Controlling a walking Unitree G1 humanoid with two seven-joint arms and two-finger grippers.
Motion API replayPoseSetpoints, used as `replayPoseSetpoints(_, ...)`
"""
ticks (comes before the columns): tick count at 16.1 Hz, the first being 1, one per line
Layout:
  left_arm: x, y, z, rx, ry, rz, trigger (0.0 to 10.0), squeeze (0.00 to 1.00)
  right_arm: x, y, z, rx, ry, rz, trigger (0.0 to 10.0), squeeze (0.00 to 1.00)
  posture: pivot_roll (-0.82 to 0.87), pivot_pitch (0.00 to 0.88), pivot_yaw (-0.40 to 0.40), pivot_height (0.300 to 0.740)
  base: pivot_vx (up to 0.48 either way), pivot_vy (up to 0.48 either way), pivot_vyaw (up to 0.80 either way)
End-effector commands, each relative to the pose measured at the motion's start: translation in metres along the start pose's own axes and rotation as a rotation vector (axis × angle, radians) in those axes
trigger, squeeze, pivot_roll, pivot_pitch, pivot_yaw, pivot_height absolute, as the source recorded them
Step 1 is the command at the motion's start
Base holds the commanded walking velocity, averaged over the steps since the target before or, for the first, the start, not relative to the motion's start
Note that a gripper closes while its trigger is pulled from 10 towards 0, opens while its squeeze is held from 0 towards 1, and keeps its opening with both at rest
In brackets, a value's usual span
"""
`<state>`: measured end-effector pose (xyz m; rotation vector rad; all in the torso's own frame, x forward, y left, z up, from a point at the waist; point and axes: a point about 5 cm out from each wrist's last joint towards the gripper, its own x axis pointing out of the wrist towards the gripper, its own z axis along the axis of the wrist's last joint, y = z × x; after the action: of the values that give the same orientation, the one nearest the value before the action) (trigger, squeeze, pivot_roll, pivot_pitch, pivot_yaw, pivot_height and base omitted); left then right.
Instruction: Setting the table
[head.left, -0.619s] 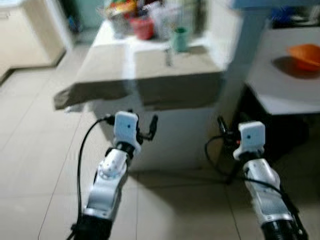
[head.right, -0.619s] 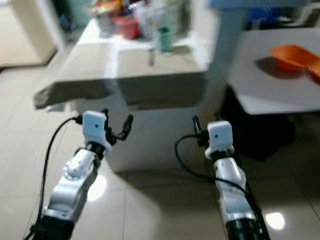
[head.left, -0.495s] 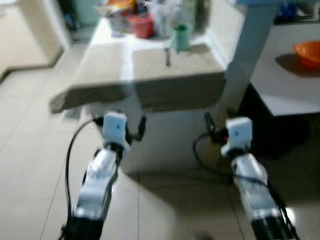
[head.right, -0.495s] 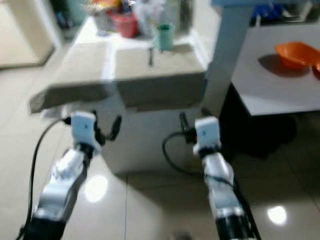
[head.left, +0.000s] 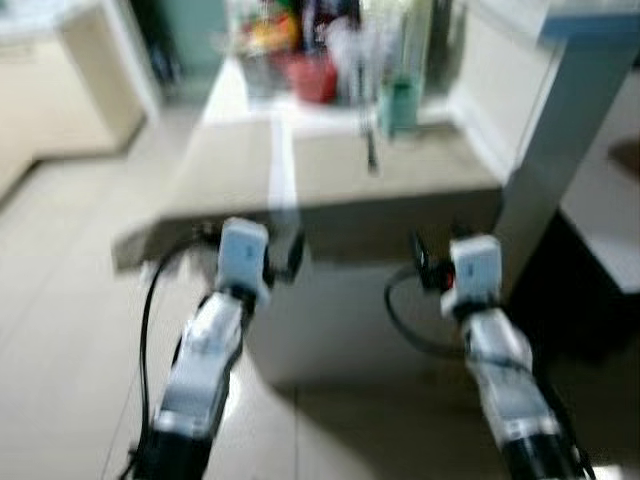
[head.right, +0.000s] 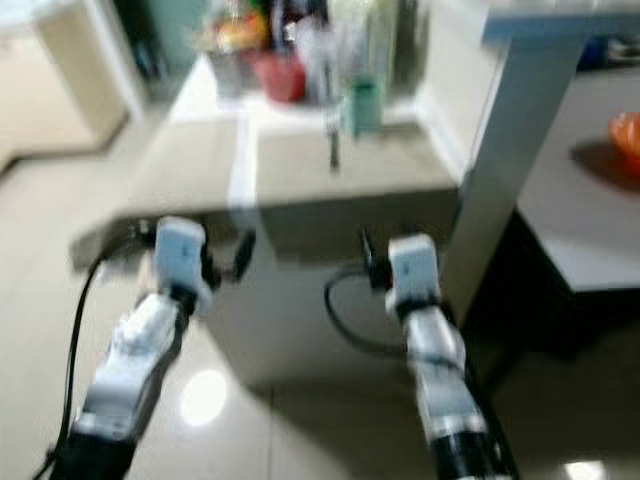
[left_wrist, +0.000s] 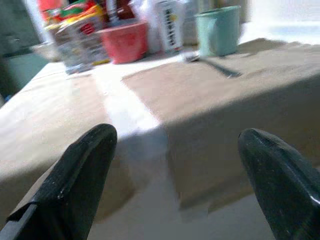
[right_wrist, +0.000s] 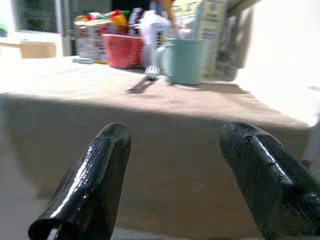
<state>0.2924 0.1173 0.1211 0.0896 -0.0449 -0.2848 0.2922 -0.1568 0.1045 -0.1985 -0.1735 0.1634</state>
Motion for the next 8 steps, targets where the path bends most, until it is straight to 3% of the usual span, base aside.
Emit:
replayPoseSetpoints(1, 0.003, -0.005, 0.006, 0.016, -0.017, -0.024, 10.0, 0.0, 0.006, -0.002, 0.012, -0.007, -0.047, 0.001, 10.0, 0.0, -0.24, 0.0, 0.102, 0.74, 0.48, 0.0, 0.0)
replayPoseSetpoints(3, 0.004, -0.007, 0.007, 0.023, -0.022, -0.037, 10.0, 0.0, 0.013, 0.003, 0.026, 0.012, -0.092, 0.016, 10.0, 0.0, -0.24, 0.0, 0.106, 0.74, 0.48, 0.0, 0.0)
replayPoseSetpoints(6, 0.005, -0.007, 0.009, 0.025, -0.031, -0.039, 10.0, 0.0, 0.031, 0.009, 0.064, 0.075, -0.195, 0.037, 10.0, 0.0, -0.24, 0.0, 0.11, 0.74, 0.48, 0.0, 0.0)
replayPoseSetpoints(8, 0.009, -0.005, 0.014, 0.011, -0.042, -0.011, 10.0, 0.0, 0.054, 0.006, 0.102, 0.121, -0.288, 0.034, 10.0, 0.0, -0.24, 0.0, 0.131, 0.74, 0.202, 0.0, 0.0)
